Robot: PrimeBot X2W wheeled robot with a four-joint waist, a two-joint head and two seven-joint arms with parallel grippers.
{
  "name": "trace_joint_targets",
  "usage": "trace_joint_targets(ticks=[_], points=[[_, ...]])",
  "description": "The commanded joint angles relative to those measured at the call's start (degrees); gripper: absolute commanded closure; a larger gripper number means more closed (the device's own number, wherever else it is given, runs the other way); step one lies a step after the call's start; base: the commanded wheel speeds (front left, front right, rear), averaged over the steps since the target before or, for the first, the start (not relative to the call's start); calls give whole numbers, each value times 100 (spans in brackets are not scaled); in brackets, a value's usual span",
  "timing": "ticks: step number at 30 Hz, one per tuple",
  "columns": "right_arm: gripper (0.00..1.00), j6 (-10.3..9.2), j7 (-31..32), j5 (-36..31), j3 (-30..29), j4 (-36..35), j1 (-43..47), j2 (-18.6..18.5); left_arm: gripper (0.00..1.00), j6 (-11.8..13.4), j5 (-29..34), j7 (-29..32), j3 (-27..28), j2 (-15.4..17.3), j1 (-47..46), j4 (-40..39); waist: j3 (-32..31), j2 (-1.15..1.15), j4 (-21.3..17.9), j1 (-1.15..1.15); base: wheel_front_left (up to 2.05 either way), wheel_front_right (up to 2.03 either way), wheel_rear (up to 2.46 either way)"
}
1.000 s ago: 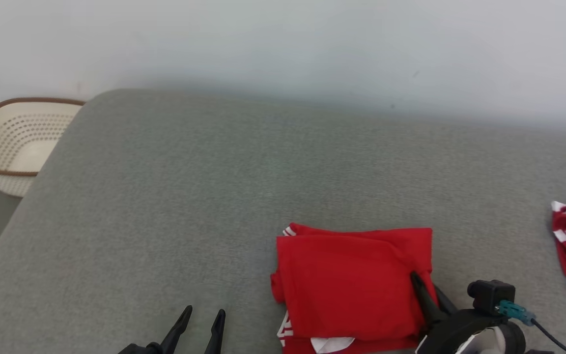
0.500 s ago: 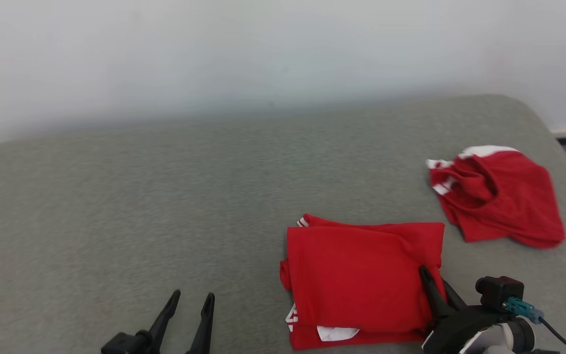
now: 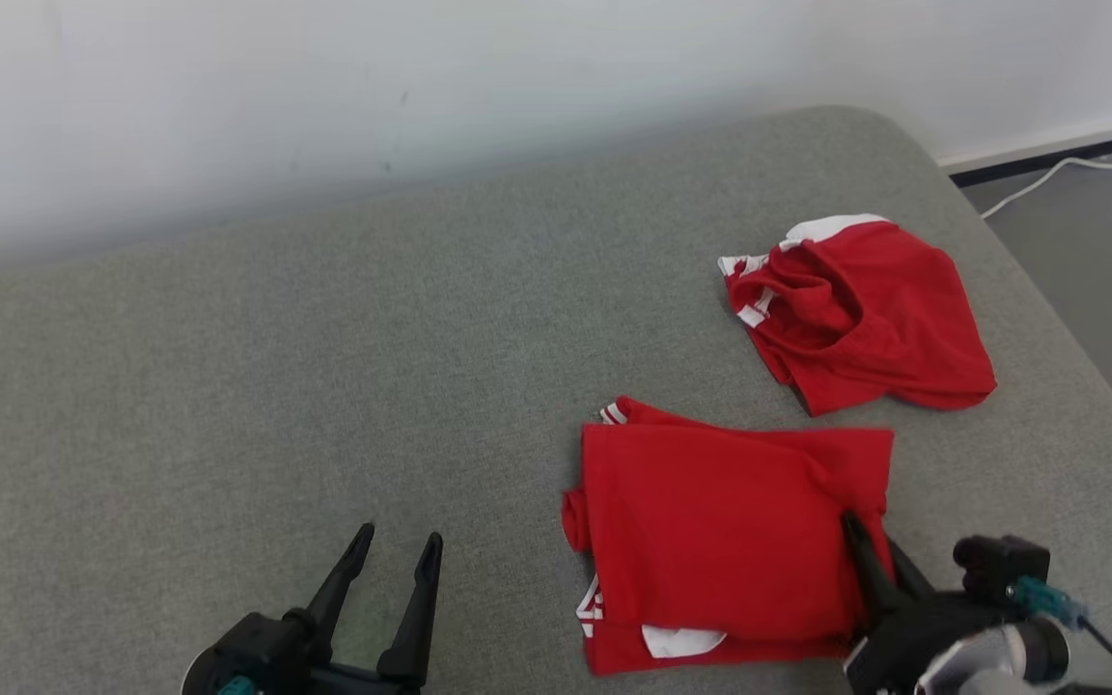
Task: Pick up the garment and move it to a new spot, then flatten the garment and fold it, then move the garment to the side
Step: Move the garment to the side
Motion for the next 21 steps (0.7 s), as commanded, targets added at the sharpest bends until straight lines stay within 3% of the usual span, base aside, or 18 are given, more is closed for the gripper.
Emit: trace_joint_targets(ticks=[1,10,16,21], points=[[100,-1,-7,-101,-19,-111,-175,-26,0,-2,8,-22,-31,9,-64,-28,167,-1,41,-1,0,0,0],[100,-1,-8,-548,-239,-611,-1319,-353,0,20,-31,-22,-153,9,-210,-8,544,-1,297,-1,0,0,0],[100,-1,-6,-714,-518,-242,-2158,-964,0,-5,13,-22,-173,9,-329,45,731,-1,593,-1,0,0,0],[100,-1,-6,-817,-657,520,-2614,-1466,0,18,1,-22,-209,8,-385,42,834,-1,855,-1,0,0,0]])
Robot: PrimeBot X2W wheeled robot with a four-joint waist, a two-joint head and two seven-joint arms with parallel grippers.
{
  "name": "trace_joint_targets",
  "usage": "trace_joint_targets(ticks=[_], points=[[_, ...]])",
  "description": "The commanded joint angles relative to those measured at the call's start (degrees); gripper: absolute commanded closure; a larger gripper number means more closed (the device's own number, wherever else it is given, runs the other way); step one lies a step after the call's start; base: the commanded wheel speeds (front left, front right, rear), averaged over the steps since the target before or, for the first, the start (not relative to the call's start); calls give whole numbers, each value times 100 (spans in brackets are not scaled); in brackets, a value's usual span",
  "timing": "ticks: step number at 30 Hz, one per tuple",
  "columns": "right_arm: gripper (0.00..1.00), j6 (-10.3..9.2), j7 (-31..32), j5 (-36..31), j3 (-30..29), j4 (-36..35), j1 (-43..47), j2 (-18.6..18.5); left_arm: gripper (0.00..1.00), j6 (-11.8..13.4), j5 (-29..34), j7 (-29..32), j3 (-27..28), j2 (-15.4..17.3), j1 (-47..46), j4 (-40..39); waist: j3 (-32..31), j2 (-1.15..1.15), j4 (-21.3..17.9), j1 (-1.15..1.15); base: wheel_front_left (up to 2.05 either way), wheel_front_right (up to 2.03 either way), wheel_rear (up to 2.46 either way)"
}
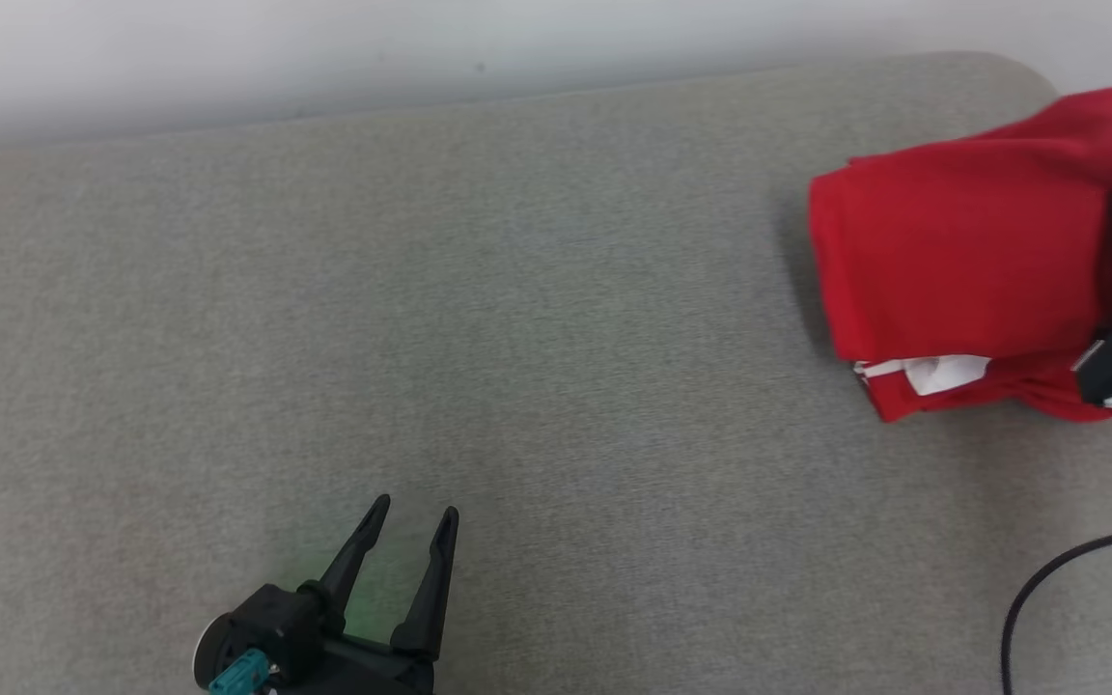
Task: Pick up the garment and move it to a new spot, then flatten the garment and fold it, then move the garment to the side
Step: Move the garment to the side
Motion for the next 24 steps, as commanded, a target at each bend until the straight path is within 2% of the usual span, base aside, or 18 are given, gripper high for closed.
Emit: trace_joint_targets(ticks=[1,4,5,6,8,9,14,15,19,24], points=[[100,-1,-6,-77,-10,307,-175,-133,0,24,26,-22,-17,9,-69,-2,152,-1,246,0,0,0,0],[100,-1,-7,-264,-138,911,-451,-302,0,14,25,-23,-58,9,-108,6,217,-1,380,0,0,0,0],[61,-1,-7,-343,-277,1108,-553,-325,0,9,40,-22,-74,7,-116,11,243,-1,421,0,0,0,0],[0,-1,-7,-452,-404,1281,-632,-325,0,9,61,-23,-86,7,-115,22,263,-1,458,0,0,0,0],[0,-1,-6,-759,-689,1482,-756,-261,0,23,66,-22,-76,9,-134,49,292,-1,515,0,0,0,0],[0,-1,-5,-1066,-1069,1579,-766,-151,0,24,100,-23,-62,8,-162,53,294,-1,560,0,0,0,0],[0,-1,-5,-1774,-1802,1123,-411,244,0,84,136,-23,78,8,-123,-15,197,-1,635,0,0,0,0],[0,-1,-5,-1774,-1802,1123,-411,244,0,84,136,-23,78,8,-123,-15,197,-1,635,0,0,0,0],[0,-1,-5,-1970,-2003,562,80,731,0,130,163,-23,236,7,2,-23,23,-1,670,0,0,0,0],[0,-1,-5,-2037,-1915,-31,780,1322,0,185,326,-23,474,7,147,-105,-207,-1,723,0,0,0,0]])
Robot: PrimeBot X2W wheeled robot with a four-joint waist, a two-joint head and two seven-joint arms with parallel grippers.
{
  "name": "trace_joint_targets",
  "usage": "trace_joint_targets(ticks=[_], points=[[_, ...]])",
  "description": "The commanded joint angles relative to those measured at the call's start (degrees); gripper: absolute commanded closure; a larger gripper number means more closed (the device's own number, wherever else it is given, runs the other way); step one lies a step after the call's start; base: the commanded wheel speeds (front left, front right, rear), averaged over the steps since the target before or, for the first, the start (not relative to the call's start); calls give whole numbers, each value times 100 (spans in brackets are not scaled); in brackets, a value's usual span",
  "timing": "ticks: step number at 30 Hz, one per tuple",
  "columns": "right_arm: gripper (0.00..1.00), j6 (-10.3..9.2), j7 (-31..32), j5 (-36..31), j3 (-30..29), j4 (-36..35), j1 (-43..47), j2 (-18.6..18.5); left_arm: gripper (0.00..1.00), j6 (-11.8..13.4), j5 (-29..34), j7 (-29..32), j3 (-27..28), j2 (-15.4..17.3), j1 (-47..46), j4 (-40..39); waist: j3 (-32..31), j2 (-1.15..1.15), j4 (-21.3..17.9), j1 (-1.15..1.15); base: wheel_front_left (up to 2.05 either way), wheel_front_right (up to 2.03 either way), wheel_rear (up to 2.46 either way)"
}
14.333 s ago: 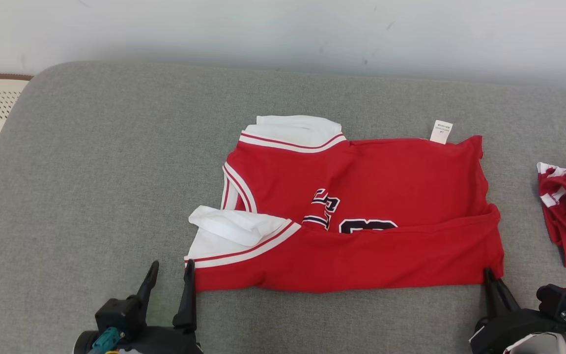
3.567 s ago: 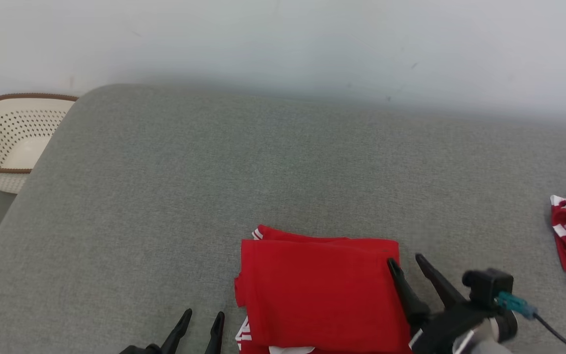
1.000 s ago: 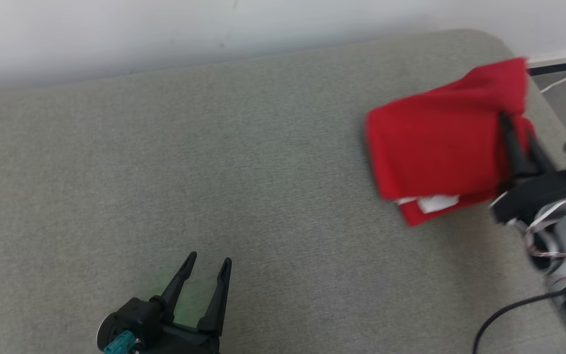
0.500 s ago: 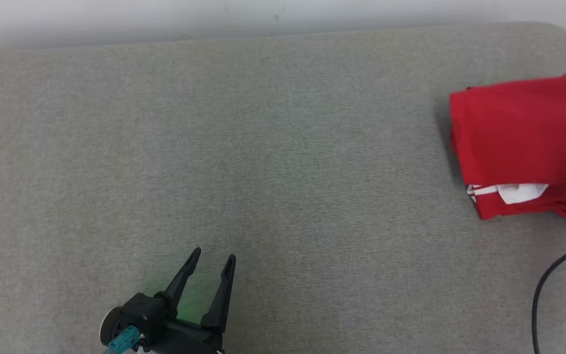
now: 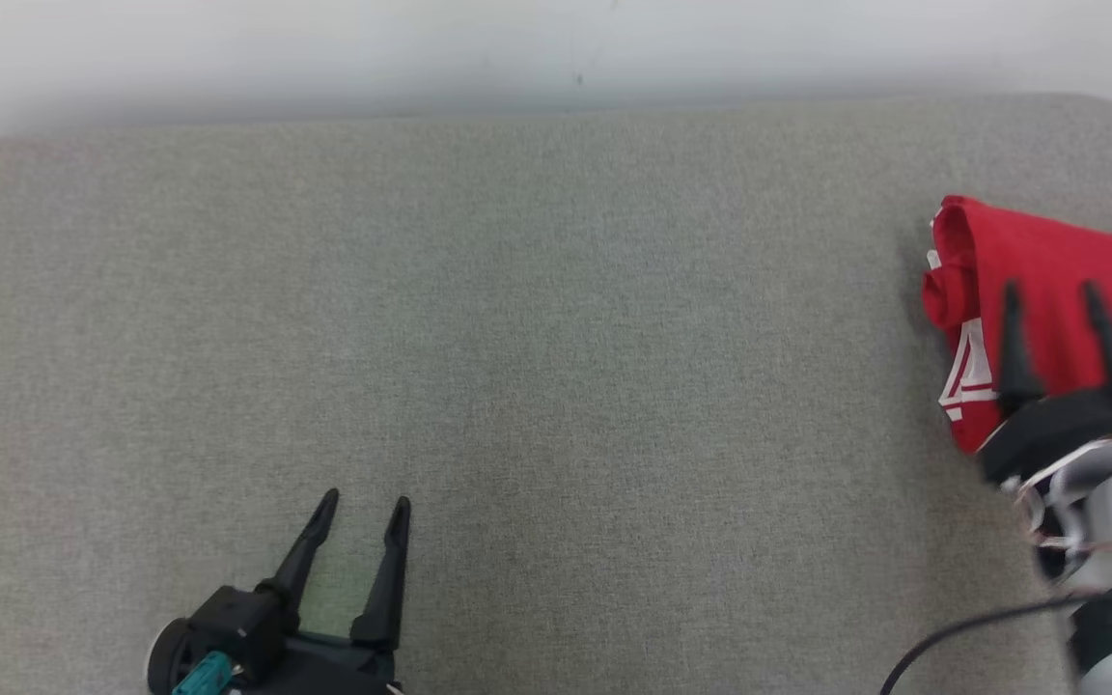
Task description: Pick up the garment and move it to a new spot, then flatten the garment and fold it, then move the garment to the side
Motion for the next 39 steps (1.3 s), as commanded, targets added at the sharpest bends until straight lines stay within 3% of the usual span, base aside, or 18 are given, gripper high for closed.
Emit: trace_joint_targets(ticks=[1,12,20,39], points=[[0,-1,-2,-33,38,-93,192,111,0,40,60,-24,64,9,129,-25,-145,0,54,1,0,0,0],[0,-1,-1,6,133,-809,1660,870,0,348,578,-23,548,5,667,-27,-906,0,301,1,0,0,0],[0,-1,-2,-86,282,-1051,2292,1167,0,421,685,-23,753,5,974,45,-1256,0,456,1,0,0,0],[0,-1,-1,-100,379,-1225,2521,1157,0,601,690,-24,1081,5,1139,254,-1410,0,547,1,0,0,0]])
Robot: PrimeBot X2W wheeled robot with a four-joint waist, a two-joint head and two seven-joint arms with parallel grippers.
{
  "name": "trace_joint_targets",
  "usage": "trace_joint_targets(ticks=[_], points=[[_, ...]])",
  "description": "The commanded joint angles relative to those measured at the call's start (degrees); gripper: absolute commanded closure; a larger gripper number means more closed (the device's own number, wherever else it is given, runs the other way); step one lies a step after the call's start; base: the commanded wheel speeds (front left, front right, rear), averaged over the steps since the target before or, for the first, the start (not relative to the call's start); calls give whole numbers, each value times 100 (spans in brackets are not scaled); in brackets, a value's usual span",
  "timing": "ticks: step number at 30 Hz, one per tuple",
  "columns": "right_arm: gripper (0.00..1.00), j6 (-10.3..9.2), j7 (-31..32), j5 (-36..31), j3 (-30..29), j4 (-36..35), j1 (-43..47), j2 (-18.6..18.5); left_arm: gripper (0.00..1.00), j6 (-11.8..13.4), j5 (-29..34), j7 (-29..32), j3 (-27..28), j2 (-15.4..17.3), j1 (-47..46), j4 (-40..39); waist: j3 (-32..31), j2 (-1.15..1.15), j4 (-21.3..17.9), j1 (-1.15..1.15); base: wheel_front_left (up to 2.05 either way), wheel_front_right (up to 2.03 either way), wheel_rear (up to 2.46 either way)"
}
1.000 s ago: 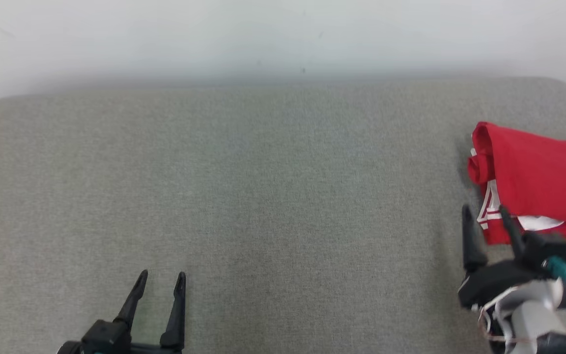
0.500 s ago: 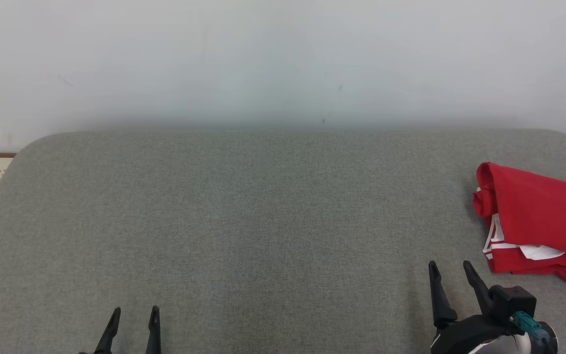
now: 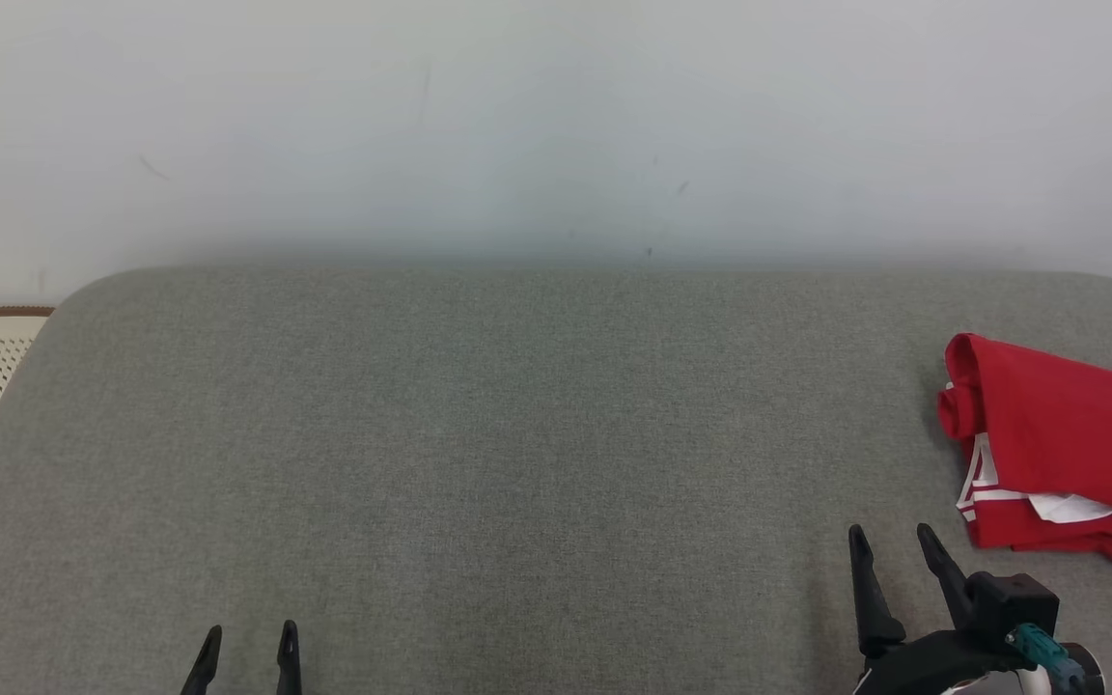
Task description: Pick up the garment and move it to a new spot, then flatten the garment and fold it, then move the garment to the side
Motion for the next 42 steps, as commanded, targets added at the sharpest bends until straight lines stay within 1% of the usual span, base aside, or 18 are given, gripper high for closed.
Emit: trace_joint_targets(ticks=[1,7,20,42], points=[[0,-1,-3,16,17,-10,16,-9,0,8,-5,-22,27,4,107,26,2,0,-3,0,0,0,0],[0,-1,-3,-94,58,-46,30,-36,0,26,-36,-23,63,4,65,40,-1,0,-33,0,0,0,0],[0,-1,-2,-326,-162,-280,159,74,0,11,48,-23,118,4,-17,92,20,0,-101,0,0,0,0],[0,0,-1,-324,-215,-270,80,114,0,-48,47,-3,153,0,-116,128,51,0,-117,0,0,0,0]])
